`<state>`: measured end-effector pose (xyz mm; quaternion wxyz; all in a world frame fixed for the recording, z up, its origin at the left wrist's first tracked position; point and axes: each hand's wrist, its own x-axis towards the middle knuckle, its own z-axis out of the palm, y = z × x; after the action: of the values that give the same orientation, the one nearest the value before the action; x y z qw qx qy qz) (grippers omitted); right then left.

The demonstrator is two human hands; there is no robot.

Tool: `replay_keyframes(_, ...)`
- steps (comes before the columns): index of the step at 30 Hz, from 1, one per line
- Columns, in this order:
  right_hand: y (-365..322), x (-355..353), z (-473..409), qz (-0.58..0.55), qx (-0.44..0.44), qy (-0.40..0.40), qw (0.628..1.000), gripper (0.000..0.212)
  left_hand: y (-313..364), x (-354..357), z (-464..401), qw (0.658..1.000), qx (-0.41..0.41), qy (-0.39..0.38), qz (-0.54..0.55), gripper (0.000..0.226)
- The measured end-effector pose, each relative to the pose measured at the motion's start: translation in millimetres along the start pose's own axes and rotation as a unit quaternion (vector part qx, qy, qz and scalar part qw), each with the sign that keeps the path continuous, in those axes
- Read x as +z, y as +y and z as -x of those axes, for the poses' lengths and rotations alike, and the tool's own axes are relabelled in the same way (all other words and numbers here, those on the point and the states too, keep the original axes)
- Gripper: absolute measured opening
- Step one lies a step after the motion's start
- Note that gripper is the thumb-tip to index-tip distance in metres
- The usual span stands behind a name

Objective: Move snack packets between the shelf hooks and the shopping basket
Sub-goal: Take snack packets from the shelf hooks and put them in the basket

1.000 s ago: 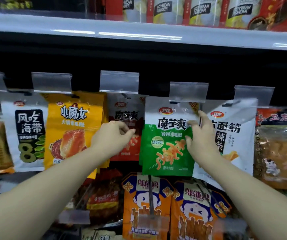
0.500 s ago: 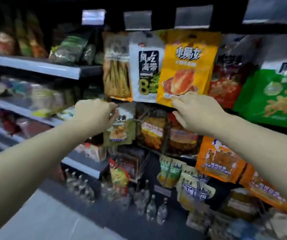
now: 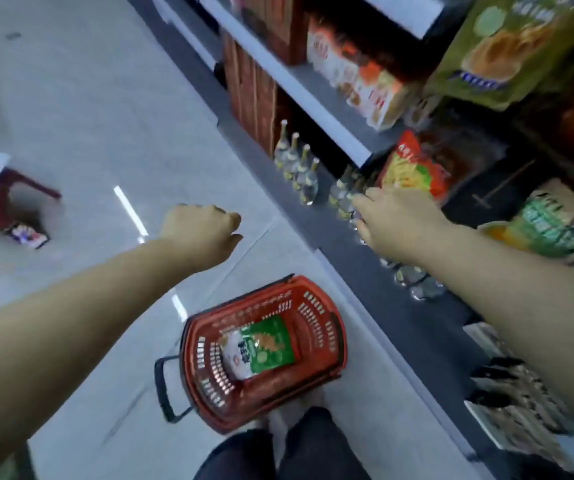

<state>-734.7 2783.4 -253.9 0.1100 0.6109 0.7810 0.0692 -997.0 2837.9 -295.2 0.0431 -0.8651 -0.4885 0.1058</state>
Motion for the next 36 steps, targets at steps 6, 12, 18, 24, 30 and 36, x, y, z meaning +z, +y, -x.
replay_keyframes(6,-85.3,186.7,-19.0,-0.010,-0.153,-0.130,0.980,0.025,50.4,220.9,57.9,0.972,-0.025,-0.226,0.062,0.022)
replay_keyframes(12,-155.4,356.7,-26.4,0.012,-0.280,-0.228,0.932,0.032,111.5,400.6,118.1,0.919,-0.101,-0.364,0.115,0.028)
replay_keyframes(18,-228.9,515.7,-57.9,0.039,-0.348,-0.259,0.900,0.030,161.5,544.2,115.9,0.899,-0.085,-0.405,0.144,0.022)
replay_keyframes(24,-304.2,638.8,-99.7,0.074,-0.373,-0.254,0.889,0.035,180.0,661.2,72.7,0.881,-0.087,-0.446,0.131,0.028)
replay_keyframes(30,-361.8,701.6,-120.0,0.022,-0.377,-0.262,0.888,0.049,191.8,732.7,61.1,0.830,-0.182,-0.479,0.220,0.035)
replay_keyframes(36,-373.9,719.0,-114.4,-0.054,-0.343,-0.254,0.903,0.036,201.8,758.1,72.0,0.769,-0.237,-0.511,0.304,0.059)
